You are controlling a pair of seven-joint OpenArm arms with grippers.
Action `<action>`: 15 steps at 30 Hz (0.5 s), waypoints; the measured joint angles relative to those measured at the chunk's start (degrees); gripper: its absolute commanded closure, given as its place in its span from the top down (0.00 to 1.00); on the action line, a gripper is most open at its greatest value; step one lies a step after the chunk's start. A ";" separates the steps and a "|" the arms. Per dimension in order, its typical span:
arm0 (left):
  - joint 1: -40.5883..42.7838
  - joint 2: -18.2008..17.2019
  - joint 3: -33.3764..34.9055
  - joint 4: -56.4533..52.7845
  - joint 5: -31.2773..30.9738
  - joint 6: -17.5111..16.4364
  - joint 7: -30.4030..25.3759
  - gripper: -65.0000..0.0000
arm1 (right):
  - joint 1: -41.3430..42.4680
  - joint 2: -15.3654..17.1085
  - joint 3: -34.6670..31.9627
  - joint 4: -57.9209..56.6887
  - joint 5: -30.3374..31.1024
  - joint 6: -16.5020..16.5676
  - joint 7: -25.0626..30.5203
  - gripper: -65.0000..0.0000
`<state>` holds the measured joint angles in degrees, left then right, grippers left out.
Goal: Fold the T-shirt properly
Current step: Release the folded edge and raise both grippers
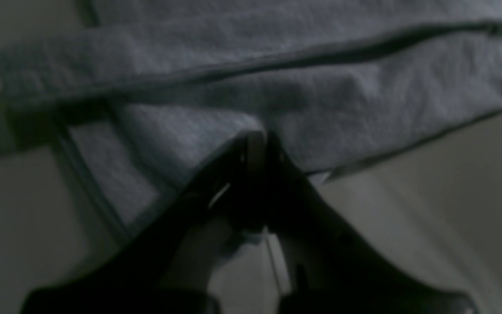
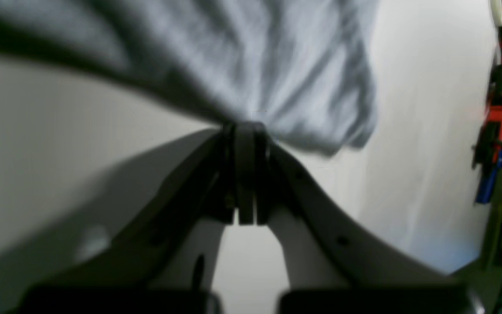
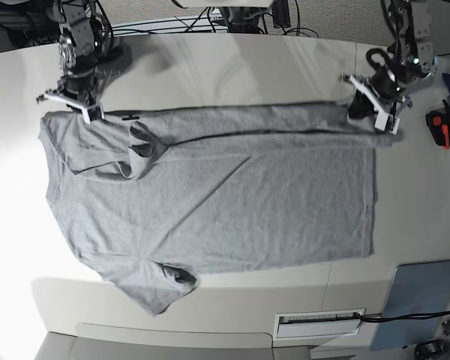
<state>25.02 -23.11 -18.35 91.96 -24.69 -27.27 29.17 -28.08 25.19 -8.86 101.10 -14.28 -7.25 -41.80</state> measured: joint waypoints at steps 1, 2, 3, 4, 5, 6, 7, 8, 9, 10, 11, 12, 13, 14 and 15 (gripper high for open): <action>1.18 -0.57 0.00 0.72 0.02 -0.02 -0.20 0.00 | -1.11 -0.04 0.74 0.79 0.28 0.15 -0.39 0.00; 2.23 -1.16 -0.02 1.18 0.00 -0.02 -0.28 0.00 | -2.38 -0.13 1.55 1.84 0.46 0.24 -0.66 0.00; 3.04 -1.66 -0.04 1.53 0.02 -0.02 -0.48 0.00 | -3.87 -0.13 2.34 3.17 0.68 0.39 -0.85 0.00; 3.58 -2.01 -0.09 1.57 0.00 0.00 -1.01 0.00 | -5.05 -0.15 3.06 4.72 0.66 0.55 -1.03 0.00; 3.80 -2.19 -0.09 1.57 0.02 -0.02 -1.62 0.00 | -5.70 -0.22 3.78 6.27 0.72 0.72 -1.14 0.00; 3.87 -2.16 -0.09 1.57 0.04 -0.02 -1.77 0.00 | -5.70 -0.39 4.57 7.76 1.31 0.68 -0.85 0.00; 3.87 -2.14 -0.09 1.57 0.04 -0.02 -1.90 0.00 | -5.07 -0.44 5.44 8.87 2.84 0.70 0.20 0.00; 3.85 -2.16 -0.09 1.55 0.22 -0.04 -2.16 0.00 | -3.72 -0.44 6.38 9.49 5.38 1.05 0.87 0.00; 3.80 -2.16 -0.09 1.55 0.22 -0.04 -2.21 0.00 | -1.66 -0.44 7.28 9.38 8.15 2.23 0.68 0.00; 3.65 -2.16 -0.09 1.51 0.24 -0.04 -2.19 0.00 | 0.48 -0.31 8.04 8.72 11.02 4.07 0.44 0.00; 3.52 -2.19 -0.09 1.51 0.48 -0.22 -2.08 0.00 | 2.56 -0.31 8.55 7.69 13.70 6.14 0.37 0.00; 3.48 -2.16 -0.07 1.51 0.57 -0.20 -1.99 0.00 | 4.57 -0.48 8.76 6.43 15.32 7.98 -0.28 0.00; 3.32 -2.14 -0.02 1.51 0.63 -0.22 -1.99 0.00 | 6.49 -0.61 8.68 4.98 16.28 9.31 -1.75 0.00; 3.30 -2.16 -0.02 1.51 0.61 -0.22 -1.97 0.00 | 8.22 -0.76 8.50 3.61 17.31 10.27 -3.26 0.00; 3.21 -2.19 -0.02 1.51 0.63 -0.24 -1.95 0.00 | 9.94 -0.79 8.44 2.10 17.94 10.54 -4.66 0.00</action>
<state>28.23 -25.30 -18.37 93.47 -24.05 -27.51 27.22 -18.13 24.40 -0.43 103.20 3.66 3.29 -46.46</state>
